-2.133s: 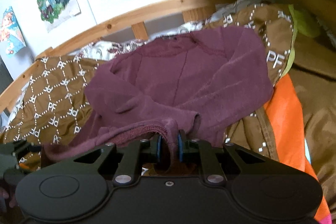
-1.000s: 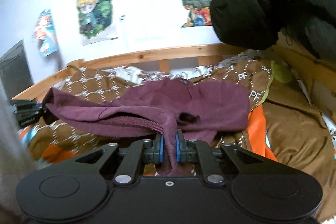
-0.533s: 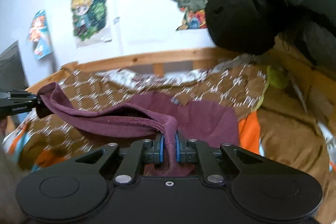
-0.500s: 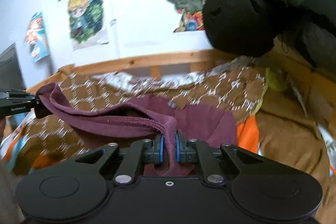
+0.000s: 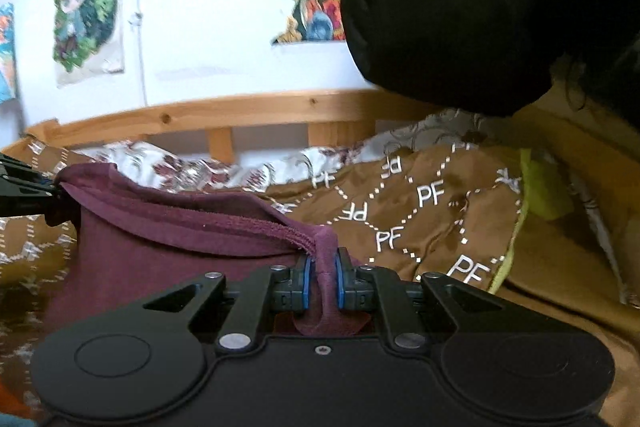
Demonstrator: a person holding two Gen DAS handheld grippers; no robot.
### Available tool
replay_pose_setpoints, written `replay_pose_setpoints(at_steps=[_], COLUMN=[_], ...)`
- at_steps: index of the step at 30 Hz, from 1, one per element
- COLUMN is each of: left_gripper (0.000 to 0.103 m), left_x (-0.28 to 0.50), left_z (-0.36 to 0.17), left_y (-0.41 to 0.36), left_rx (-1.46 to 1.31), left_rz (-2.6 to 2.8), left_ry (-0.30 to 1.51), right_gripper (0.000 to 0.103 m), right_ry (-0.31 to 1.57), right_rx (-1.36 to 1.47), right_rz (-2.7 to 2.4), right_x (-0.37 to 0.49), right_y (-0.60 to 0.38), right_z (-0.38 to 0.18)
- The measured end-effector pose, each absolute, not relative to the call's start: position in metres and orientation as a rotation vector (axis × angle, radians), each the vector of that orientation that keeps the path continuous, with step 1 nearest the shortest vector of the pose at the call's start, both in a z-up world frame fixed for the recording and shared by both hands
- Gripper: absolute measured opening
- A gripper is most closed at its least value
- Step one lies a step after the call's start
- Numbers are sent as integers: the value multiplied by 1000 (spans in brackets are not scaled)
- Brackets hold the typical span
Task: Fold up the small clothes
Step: 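Lift the hem with both tools and fold it over toward the collar, then open both tools to release the hem onto the shirt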
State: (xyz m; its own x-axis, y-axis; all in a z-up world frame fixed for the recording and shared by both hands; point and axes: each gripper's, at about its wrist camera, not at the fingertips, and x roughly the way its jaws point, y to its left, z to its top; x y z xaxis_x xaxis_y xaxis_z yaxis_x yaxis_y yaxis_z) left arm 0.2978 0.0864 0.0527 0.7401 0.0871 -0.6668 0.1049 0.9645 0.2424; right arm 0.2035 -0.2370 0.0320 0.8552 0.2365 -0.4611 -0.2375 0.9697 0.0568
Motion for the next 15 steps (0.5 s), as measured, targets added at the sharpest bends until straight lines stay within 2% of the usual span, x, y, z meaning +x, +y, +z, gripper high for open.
replay_pose_setpoints(at_steps=[6,8,9,11,12,13,15], left_gripper=[8,16,20,50,72,82,89], left_x=[331,337,338,340,338,334,319], left_z=[22,18,17,15,17,19,26], left_y=[88,90,93,101,106,113,129], left_rx=[149,117,98,54,22,-16,-90], left_rz=[-22,-25,-27,-49,-58,-60,-62], left_ry=[837,849,855,880,886,875,832], right_gripper=[15,18,22,41,57,73,88], right_ry=[577,592,600,610,613,613,603], right_rx=[24,19,23,43,60,74,98], right_rz=[237,232,229,213,205,196,188], right_x=[251,257,260,261,262,261,256], right_y=[-235,-234,-236,-240,-244,-247,-254], right_z=[-8,-14,-16,-17,-17,-16,-12])
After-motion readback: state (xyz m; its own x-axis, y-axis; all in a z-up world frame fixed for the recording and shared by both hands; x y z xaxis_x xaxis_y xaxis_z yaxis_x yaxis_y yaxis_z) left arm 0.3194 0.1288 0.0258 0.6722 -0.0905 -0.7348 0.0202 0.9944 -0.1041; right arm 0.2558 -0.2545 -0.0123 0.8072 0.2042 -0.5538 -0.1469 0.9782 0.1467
